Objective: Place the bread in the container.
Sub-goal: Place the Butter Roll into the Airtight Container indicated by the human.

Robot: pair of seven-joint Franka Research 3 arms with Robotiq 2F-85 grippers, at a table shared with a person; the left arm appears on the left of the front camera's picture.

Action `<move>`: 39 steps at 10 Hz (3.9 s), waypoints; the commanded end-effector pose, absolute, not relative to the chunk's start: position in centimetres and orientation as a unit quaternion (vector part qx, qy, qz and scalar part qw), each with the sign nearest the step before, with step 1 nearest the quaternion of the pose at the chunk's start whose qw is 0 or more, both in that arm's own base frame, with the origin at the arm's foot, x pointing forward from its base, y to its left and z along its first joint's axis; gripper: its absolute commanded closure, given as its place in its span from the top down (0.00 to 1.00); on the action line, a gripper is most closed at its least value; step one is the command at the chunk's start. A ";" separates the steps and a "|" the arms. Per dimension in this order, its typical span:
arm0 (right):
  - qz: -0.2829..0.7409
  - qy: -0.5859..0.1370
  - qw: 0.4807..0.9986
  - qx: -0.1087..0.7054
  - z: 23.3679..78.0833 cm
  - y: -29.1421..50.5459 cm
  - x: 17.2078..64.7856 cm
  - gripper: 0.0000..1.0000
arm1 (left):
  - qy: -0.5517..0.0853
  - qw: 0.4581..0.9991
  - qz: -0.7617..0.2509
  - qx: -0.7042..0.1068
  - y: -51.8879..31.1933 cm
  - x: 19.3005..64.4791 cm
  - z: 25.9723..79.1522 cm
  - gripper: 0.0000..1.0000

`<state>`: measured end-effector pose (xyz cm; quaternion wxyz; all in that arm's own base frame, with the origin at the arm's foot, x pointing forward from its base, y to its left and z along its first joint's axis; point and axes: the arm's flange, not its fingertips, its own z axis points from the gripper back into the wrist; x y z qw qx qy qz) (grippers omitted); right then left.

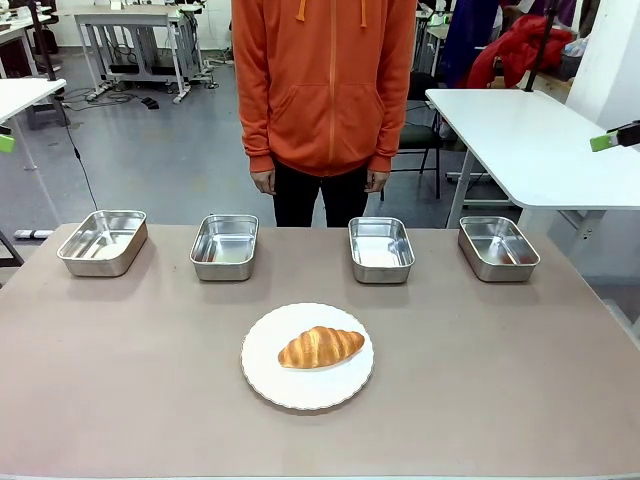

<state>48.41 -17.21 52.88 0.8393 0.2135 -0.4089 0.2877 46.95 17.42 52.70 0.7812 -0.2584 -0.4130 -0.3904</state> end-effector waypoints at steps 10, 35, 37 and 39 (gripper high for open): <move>0.288 -0.409 0.839 0.214 52.9 -17.2 48.4 1.00 | -0.415 0.780 -0.390 -0.258 17.6 46.9 52.9 1.00; 0.288 -0.409 0.839 0.214 52.9 -17.2 48.4 1.00 | -0.415 0.780 -0.390 -0.258 17.6 46.9 52.9 1.00; 0.288 -0.409 0.839 0.214 52.9 -17.2 48.4 1.00 | -0.415 0.780 -0.390 -0.258 17.6 46.9 52.9 1.00; 0.288 -0.409 0.839 0.214 52.9 -17.2 48.4 1.00 | -0.415 0.780 -0.390 -0.258 17.6 46.9 52.9 1.00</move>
